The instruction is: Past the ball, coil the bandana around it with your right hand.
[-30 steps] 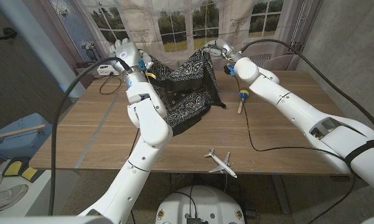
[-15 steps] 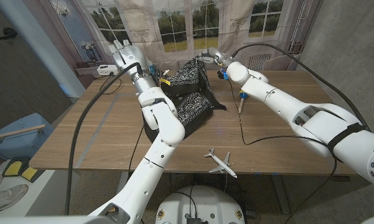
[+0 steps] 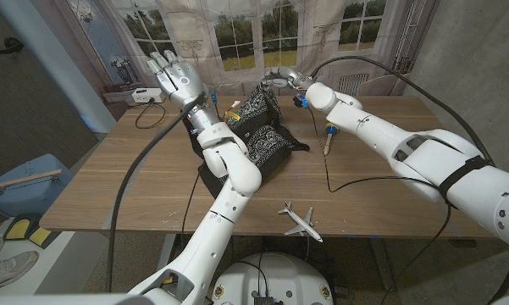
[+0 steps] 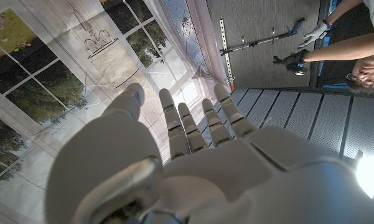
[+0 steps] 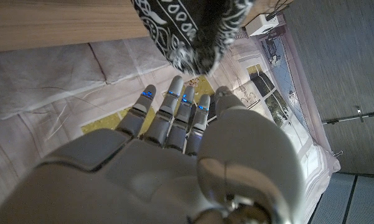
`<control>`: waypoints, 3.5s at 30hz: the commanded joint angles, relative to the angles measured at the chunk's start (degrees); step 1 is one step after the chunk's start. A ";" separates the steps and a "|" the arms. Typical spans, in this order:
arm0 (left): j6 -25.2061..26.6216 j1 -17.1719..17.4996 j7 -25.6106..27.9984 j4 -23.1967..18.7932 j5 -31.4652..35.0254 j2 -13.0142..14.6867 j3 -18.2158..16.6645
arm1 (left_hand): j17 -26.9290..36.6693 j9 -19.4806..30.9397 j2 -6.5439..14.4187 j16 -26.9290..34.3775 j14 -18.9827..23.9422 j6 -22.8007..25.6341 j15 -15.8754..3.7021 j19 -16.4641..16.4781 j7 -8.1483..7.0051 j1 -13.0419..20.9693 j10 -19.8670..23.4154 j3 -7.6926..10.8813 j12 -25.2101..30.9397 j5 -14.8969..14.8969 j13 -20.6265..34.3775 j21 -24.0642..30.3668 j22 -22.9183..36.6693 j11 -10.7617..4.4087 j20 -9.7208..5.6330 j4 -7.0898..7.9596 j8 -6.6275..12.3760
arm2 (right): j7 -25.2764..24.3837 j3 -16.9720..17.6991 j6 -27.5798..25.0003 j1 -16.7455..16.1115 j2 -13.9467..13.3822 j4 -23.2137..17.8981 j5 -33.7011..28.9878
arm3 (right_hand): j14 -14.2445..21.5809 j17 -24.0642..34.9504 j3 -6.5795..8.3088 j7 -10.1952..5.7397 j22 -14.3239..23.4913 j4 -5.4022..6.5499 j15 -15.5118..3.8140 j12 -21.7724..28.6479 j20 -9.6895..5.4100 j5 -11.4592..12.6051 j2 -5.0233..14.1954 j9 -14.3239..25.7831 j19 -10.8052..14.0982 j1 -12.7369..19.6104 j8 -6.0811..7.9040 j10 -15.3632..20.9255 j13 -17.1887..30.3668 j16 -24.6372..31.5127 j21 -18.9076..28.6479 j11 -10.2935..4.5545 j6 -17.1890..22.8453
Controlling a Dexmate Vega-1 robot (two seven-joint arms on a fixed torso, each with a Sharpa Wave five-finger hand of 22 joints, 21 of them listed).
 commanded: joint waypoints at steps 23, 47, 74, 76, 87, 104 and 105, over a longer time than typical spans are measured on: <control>-1.63 -0.10 8.02 -5.89 -20.02 6.97 3.56 | -1.19 -4.72 0.77 -0.16 -0.43 -7.91 0.59 -1.37 -0.63 -5.76 -1.22 -1.14 -2.44 -0.63 -1.88 -0.95 -0.08 1.82 1.53 1.58 -7.34 | -7.16 1.42 -1.50 -8.78 -10.47 -19.54 -6.56 | -7.07 -3.29 -3.93 -2.52 0.10 -1.16 0.85 -3.99 3.63 0.14 -2.13 2.34 3.14 -4.98 -4.87 -4.77 -0.20 -2.20 1.06 2.31 -1.88; -12.71 8.94 8.38 -36.85 -84.19 20.92 -7.17 | -5.11 -11.29 -0.70 -2.69 -10.18 -18.21 9.34 -15.21 -1.97 -21.47 -7.58 -6.50 -7.32 -4.96 -5.19 -8.88 -0.12 7.14 7.90 6.21 -11.83 | 7.92 0.04 5.20 -11.32 -14.85 -24.33 -9.23 | -22.64 -10.58 -12.22 -2.34 -0.35 3.73 4.92 -7.57 4.22 1.83 -6.59 1.47 -5.45 -20.29 -8.66 -17.94 -1.67 -3.50 -1.92 2.30 -14.44; -9.24 7.35 20.03 -40.77 -110.16 31.26 -8.39 | -6.27 -11.77 0.11 -2.39 -10.99 -20.37 9.95 -16.52 -0.72 -23.78 -8.94 -6.85 -7.92 -5.75 -6.09 -10.24 -0.05 7.96 7.84 7.00 -11.65 | 4.58 -1.73 -3.15 -18.27 -20.97 -40.44 -31.62 | -34.45 -15.85 -12.76 -8.96 -0.49 0.85 7.78 -7.92 4.41 3.72 -5.85 1.66 -13.06 -17.20 -11.19 -32.67 -2.88 -2.99 -2.17 0.54 -23.36; -9.08 7.17 20.78 -40.80 -111.47 31.75 -8.44 | -6.29 -11.78 0.13 -2.38 -10.99 -20.40 9.95 -16.52 -0.73 -23.81 -8.98 -6.84 -7.94 -5.75 -6.11 -10.26 -0.04 8.08 7.84 7.00 -11.65 | 2.97 -1.81 -2.39 -18.55 -20.75 -40.01 -32.50 | -34.67 -15.90 -12.69 -8.98 -0.49 0.81 7.77 -7.88 4.41 3.77 -5.70 1.66 -13.10 -17.08 -11.16 -32.79 -2.90 -3.02 -2.16 0.48 -23.53; -7.63 6.59 24.93 -41.23 -116.94 34.39 -8.52 | -6.59 -11.85 0.33 -2.37 -11.24 -20.45 9.98 -16.58 -0.38 -24.05 -9.39 -6.79 -8.06 -5.80 -6.31 -10.50 -0.02 8.24 7.83 6.96 -11.51 | -8.44 -2.55 1.91 -21.43 -21.95 -41.26 -40.82 | -30.60 -17.37 -11.82 -9.00 -0.53 0.12 5.18 -5.36 4.03 3.93 -3.61 1.72 -11.04 -15.77 -9.05 -28.04 -3.39 -1.05 -1.06 -1.06 -20.16; -11.71 6.48 27.57 -39.38 -125.41 37.18 -10.42 | -7.01 -11.92 0.54 -2.37 -11.64 -20.37 10.07 -16.74 -0.10 -24.36 -9.53 -6.72 -8.04 -5.86 -6.59 -10.88 0.01 8.62 7.82 6.85 -11.32 | -3.14 -5.66 -3.06 -19.68 -19.64 -43.32 -52.45 | -35.46 -18.42 -12.81 -9.08 -0.72 0.63 6.34 -6.75 4.45 3.79 -3.65 1.54 -14.78 -17.59 -9.34 -31.31 -3.95 -2.67 -2.52 -1.86 -19.31; -11.75 6.44 27.78 -39.38 -125.70 37.36 -10.39 | -7.02 -11.92 0.55 -2.36 -11.61 -20.38 10.11 -16.75 -0.07 -24.37 -9.55 -6.72 -8.04 -5.86 -6.61 -10.90 0.02 8.66 7.82 6.84 -11.32 | -3.13 -5.68 -3.09 -19.67 -19.64 -43.33 -52.46 | -35.61 -18.43 -12.83 -9.08 -0.72 0.64 6.33 -6.78 4.45 3.79 -3.65 1.54 -14.85 -17.63 -9.37 -31.39 -3.96 -2.70 -2.53 -1.85 -19.36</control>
